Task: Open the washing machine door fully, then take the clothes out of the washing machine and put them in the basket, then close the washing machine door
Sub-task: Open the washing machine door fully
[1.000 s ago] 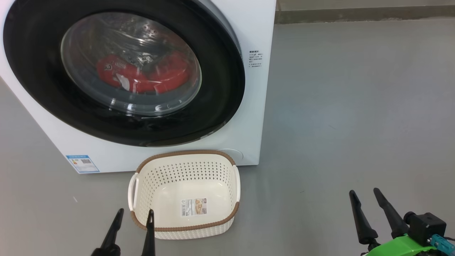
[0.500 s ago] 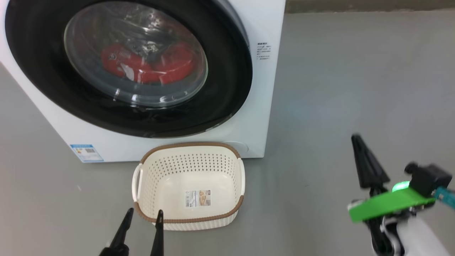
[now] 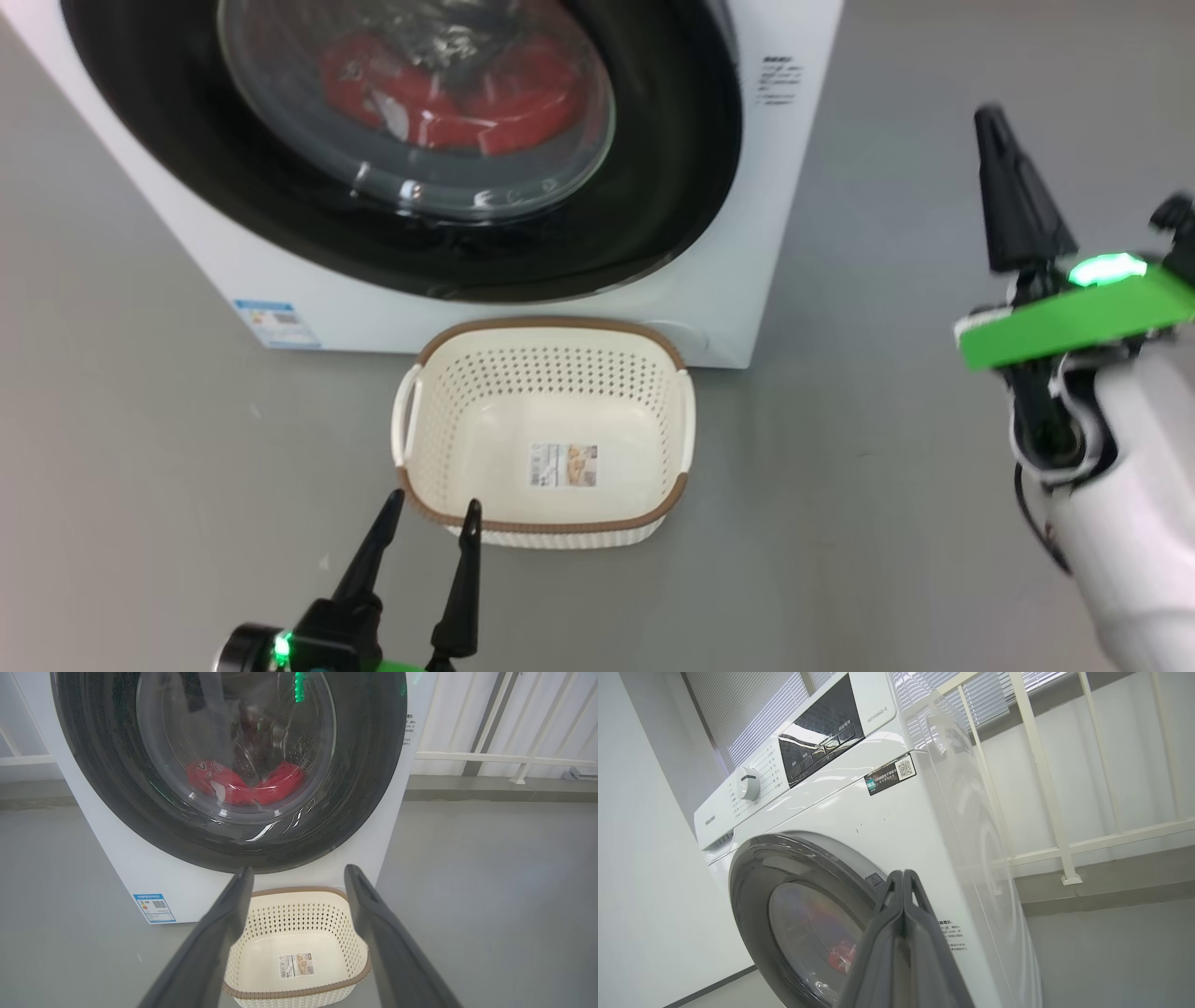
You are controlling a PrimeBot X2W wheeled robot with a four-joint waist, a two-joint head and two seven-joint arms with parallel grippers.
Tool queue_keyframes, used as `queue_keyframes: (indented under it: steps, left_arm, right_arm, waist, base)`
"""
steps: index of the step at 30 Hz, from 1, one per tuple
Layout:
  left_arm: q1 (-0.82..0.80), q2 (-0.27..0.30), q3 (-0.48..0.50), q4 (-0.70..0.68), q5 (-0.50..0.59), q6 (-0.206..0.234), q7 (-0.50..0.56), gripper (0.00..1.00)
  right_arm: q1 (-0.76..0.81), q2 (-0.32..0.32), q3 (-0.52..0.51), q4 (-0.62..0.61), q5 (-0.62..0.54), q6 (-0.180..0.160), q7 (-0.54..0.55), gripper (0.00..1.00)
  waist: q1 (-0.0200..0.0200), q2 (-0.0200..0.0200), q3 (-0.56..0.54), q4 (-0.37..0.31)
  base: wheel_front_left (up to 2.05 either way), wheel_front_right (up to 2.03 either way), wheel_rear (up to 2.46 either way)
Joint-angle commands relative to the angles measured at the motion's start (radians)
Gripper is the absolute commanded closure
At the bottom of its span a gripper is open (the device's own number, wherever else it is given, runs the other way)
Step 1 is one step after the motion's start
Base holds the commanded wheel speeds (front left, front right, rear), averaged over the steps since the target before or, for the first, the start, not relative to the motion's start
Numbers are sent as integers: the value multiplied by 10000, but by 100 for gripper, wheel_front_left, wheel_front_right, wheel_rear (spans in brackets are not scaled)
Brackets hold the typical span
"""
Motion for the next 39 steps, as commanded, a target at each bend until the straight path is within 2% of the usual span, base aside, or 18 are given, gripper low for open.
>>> queue_keyframes:
  steps: [1,7,11,22,33,39]
  left_arm:
    - [-355,23,243,-272,-106,95,-122,0]
    - [-643,22,-131,-269,-302,200,-122,0]
    - [-823,22,-359,-264,-406,258,-122,0]
    - [-1371,22,-953,-312,-726,364,-122,0]
    - [-1839,22,-1334,-353,-1039,483,-122,0]
    - [-1976,22,-1441,-389,-1127,513,-122,0]
  right_arm:
    - [-402,-106,268,-154,197,6,-63,100]
    - [-1634,-650,901,608,1563,6,-63,100]
    - [-2324,-1037,1456,1033,2972,6,197,100]
    - [-3909,-2082,2598,1347,5975,6,1880,100]
    - [-5153,-2515,2856,1991,7680,6,4001,100]
    - [-5646,-2584,2989,2363,7925,6,4885,100]
  waist:
    - [0,0,338,354]
    - [0,0,684,797]
    - [0,0,929,1067]
    - [0,0,1709,1657]
    - [0,0,2403,1983]
    - [0,0,2640,2010]
  base:
    - [0,0,0]
    - [0,0,0]
    - [0,0,0]
    - [0,0,0]
    - [0,0,0]
    - [0,0,0]
